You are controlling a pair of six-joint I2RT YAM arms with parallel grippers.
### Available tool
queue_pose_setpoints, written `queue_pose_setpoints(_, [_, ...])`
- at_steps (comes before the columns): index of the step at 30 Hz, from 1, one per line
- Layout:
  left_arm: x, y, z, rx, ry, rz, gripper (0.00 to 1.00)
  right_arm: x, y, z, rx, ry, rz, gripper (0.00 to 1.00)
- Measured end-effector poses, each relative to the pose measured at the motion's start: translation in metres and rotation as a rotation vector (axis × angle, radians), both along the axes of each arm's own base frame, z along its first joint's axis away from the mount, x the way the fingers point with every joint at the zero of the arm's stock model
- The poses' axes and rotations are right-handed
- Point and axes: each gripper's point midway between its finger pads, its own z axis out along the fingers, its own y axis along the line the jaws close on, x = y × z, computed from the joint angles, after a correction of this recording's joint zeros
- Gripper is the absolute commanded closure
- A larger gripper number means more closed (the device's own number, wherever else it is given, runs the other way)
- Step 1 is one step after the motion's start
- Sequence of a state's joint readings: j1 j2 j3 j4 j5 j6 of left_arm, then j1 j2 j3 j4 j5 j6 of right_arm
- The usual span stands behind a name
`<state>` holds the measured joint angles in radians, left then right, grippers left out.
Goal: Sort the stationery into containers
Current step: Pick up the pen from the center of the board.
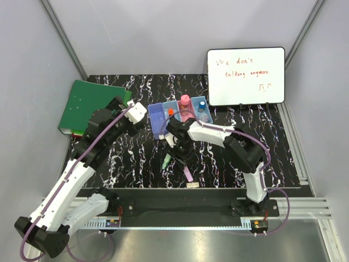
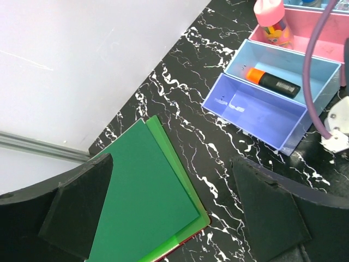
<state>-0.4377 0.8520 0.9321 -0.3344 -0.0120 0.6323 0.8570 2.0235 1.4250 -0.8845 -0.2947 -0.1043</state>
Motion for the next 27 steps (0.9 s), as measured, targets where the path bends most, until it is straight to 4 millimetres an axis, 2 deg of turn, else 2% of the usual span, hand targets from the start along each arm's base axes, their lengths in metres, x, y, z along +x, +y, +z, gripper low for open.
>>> queue_pose_setpoints(3, [0.002, 0.0, 0.002, 0.003, -0.012, 0.002, 0.01, -0.001, -0.002, -0.002, -0.012, -0.004, -0.001, 0.66])
queue_pose_setpoints(5, [0.003, 0.0, 0.005, 0.004, -0.023, 0.003, 0.01, -0.002, -0.001, -0.002, -0.017, -0.009, 0.002, 0.67])
queue_pose_setpoints(9, [0.005, 0.001, 0.01, 0.006, -0.045, 0.006, 0.01, -0.006, 0.001, -0.003, -0.032, -0.029, 0.024, 0.61])
queue_pose_setpoints(11, [0.005, 0.001, 0.011, 0.007, -0.052, 0.007, 0.01, -0.009, 0.003, -0.004, -0.039, -0.037, 0.039, 0.51])
queue_pose_setpoints(14, [0.006, 0.001, 0.011, 0.008, -0.054, 0.009, 0.01, -0.014, 0.006, -0.003, -0.057, -0.049, 0.063, 0.48])
queue_pose_setpoints(16, [0.006, 0.001, 0.012, 0.009, -0.057, 0.008, 0.01, -0.016, 0.007, -0.004, -0.072, -0.064, 0.081, 0.53])
queue_pose_setpoints(17, [0.006, 0.001, 0.012, 0.009, -0.059, 0.008, 0.01, -0.016, 0.007, -0.004, -0.081, -0.072, 0.089, 0.62])
queue_pose_setpoints(18, [0.006, 0.001, 0.013, 0.009, -0.059, 0.008, 0.01, -0.016, 0.007, -0.005, -0.092, -0.083, 0.095, 0.68])
queue_pose_setpoints(21, [0.006, 0.001, 0.012, 0.01, -0.059, 0.008, 0.01, -0.013, 0.005, -0.006, -0.118, -0.108, 0.102, 0.98])
queue_pose_setpoints(27, [0.008, 0.0, 0.011, 0.012, -0.054, 0.008, 0.01, -0.011, 0.003, -0.005, -0.135, -0.121, 0.103, 1.0])
